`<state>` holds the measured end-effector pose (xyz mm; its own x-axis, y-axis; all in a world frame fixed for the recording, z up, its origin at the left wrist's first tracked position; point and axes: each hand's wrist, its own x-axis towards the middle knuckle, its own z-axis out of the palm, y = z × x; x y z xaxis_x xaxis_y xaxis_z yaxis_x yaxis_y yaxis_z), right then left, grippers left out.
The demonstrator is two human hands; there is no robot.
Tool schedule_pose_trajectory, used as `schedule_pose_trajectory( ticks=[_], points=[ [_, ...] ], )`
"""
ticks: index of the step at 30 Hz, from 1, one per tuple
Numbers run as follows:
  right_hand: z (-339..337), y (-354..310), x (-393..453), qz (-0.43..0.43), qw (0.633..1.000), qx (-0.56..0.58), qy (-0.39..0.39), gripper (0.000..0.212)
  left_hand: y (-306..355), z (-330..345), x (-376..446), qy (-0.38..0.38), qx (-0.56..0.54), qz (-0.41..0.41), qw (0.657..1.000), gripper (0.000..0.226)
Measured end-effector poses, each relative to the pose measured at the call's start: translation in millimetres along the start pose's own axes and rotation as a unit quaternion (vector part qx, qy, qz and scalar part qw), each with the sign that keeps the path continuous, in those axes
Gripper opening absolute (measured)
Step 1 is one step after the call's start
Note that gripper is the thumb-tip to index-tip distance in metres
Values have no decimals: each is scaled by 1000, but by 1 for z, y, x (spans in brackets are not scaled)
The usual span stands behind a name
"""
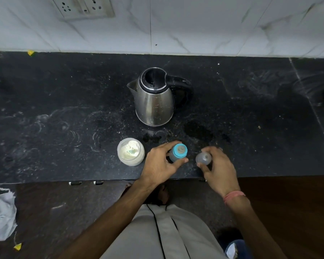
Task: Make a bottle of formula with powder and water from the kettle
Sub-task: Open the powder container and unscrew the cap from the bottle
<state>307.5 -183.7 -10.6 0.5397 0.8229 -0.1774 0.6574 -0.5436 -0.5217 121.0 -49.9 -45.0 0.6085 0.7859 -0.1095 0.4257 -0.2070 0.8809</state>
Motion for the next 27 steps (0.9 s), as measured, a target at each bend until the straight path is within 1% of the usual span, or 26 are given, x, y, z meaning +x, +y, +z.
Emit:
schedule_pose_trajectory(
  ticks=[5,9,10,12,14,15,17,19,20,21,24,25,27],
  points=[
    [18,2,-5,22,999,-26,-8,47,-3,3,1,-2,11,-3,1000,65],
    [27,-3,-6,33,999,-28,1,49,-3,3,1,1,16,0,1000,63],
    [28,-4,-6,35,999,-32,-1,52,-3,3,1,2,18,0,1000,63],
    [27,-8,-9,36,999,-33,-8,68,-4,4,1,3,19,0,1000,63],
    [21,-15,-12,14,1000,-1,14,84,-4,4,1,3,20,2,1000,63],
    [17,-20,-14,-2,999,32,38,85,-4,5,1,5,19,5,1000,64],
    [6,-34,-18,-34,991,108,77,78,-5,6,0,6,13,7,1000,66],
    [-3,-51,-18,-63,985,142,74,66,-7,6,1,3,14,10,1000,65],
    [-4,-57,-16,-80,987,123,61,61,-8,6,1,2,19,13,1000,63],
    [-3,-62,-13,-95,991,80,44,60,-10,6,1,1,28,15,1000,61],
    [6,-73,0,-102,993,-56,1,62,-11,5,2,7,57,18,998,62],
    [8,-77,3,-96,992,-83,-6,62,-11,5,2,7,64,18,998,62],
    [12,-80,8,-97,990,-100,0,59,-11,6,2,8,75,14,997,61]
  ],
)
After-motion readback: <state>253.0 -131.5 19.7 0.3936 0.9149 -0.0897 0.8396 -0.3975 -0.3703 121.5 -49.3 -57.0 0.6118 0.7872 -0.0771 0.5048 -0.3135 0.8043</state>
